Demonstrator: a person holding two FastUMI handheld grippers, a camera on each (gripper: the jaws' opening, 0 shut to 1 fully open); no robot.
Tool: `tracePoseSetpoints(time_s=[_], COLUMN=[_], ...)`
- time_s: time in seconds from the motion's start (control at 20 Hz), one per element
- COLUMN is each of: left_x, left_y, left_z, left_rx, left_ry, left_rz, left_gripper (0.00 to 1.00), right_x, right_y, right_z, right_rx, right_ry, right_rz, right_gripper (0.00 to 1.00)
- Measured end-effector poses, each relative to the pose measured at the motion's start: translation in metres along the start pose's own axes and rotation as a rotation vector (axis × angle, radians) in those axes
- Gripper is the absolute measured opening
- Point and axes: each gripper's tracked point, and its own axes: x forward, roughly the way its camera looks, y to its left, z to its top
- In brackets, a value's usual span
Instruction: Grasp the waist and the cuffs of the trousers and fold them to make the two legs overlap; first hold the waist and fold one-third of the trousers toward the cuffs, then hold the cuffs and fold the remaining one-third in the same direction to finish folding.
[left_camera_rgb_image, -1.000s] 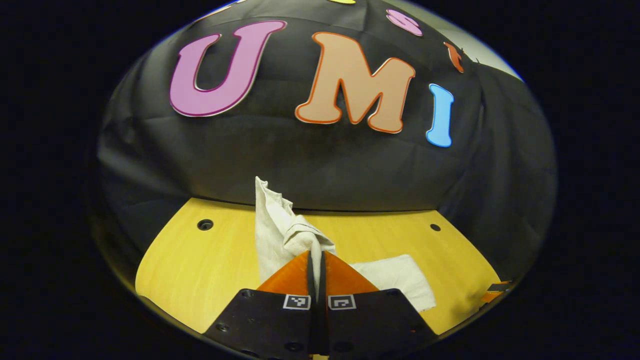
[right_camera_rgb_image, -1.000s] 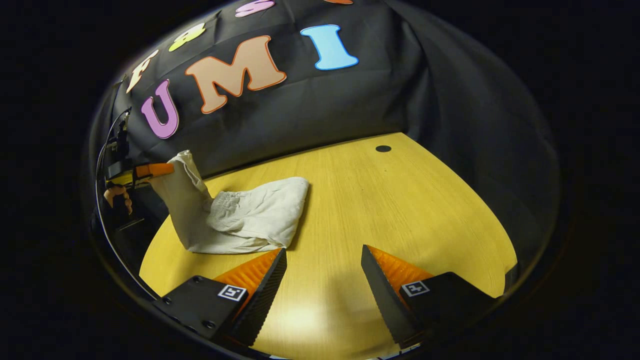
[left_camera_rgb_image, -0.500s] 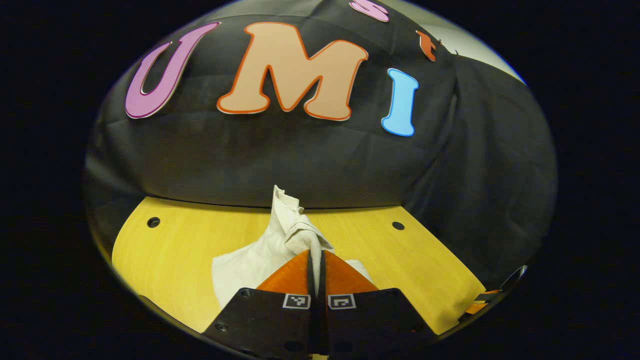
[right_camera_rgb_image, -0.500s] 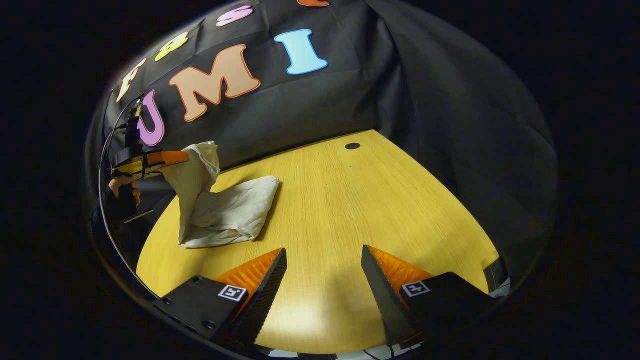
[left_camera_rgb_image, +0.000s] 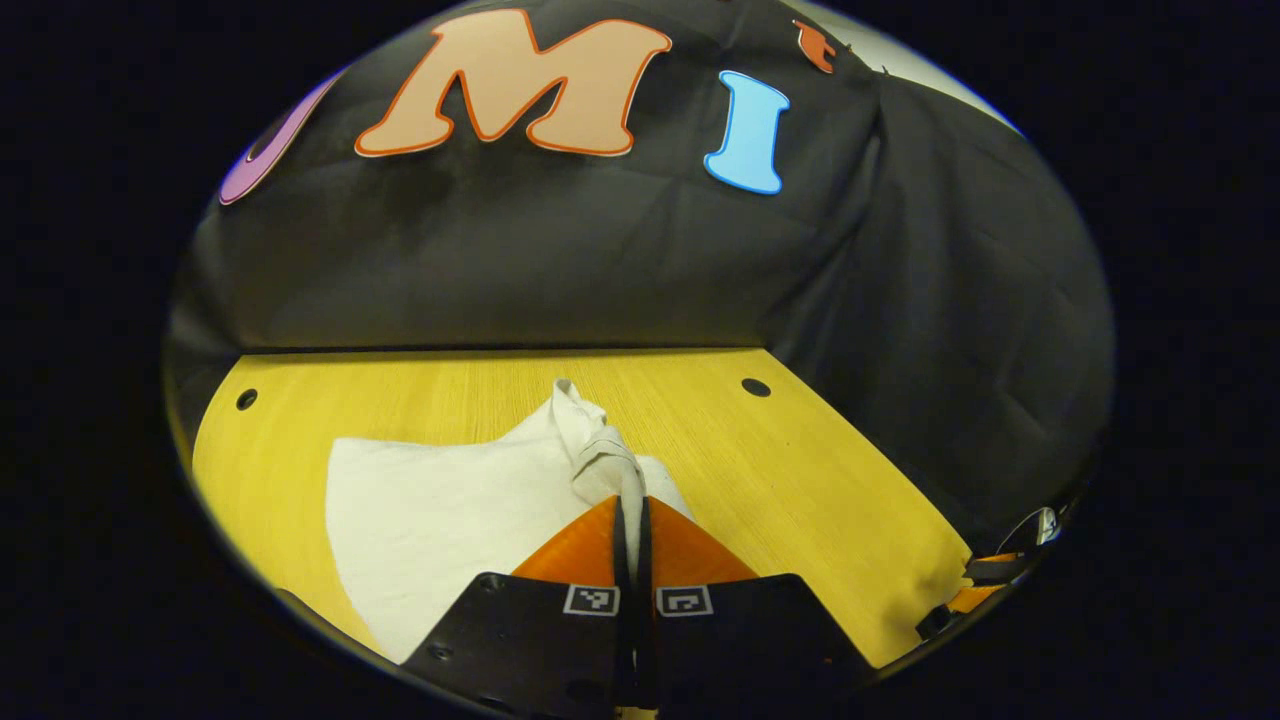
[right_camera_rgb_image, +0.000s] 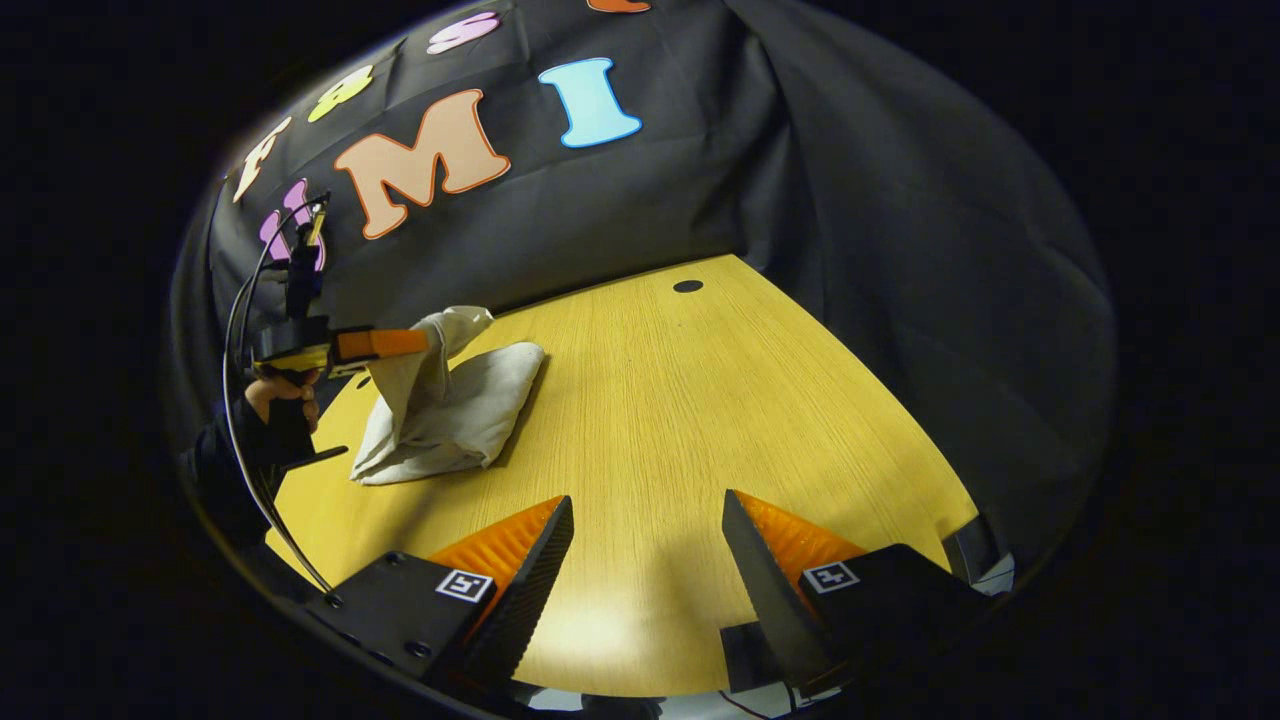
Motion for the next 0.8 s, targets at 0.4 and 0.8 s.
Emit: tracePoseSetpoints(time_s=[0.4,0.8], left_x=[-0.083,-0.242], left_y=[0.023,0.111], left_z=[0.041,0.088], left_rx=[0.047,0.156], left_ry=[-0.194,-0.395], left_rz=[0.104,0.342], left_gripper=[0.96,0.96], right_x=[0.003,-0.037], right_y=[0.073,0.225], right_z=[0.061,0.17], right_rx=[-0.124,-0.199], right_ry=[-0.128,-0.475], right_rz=[0.096,0.197], right_gripper=[0.97,0.96])
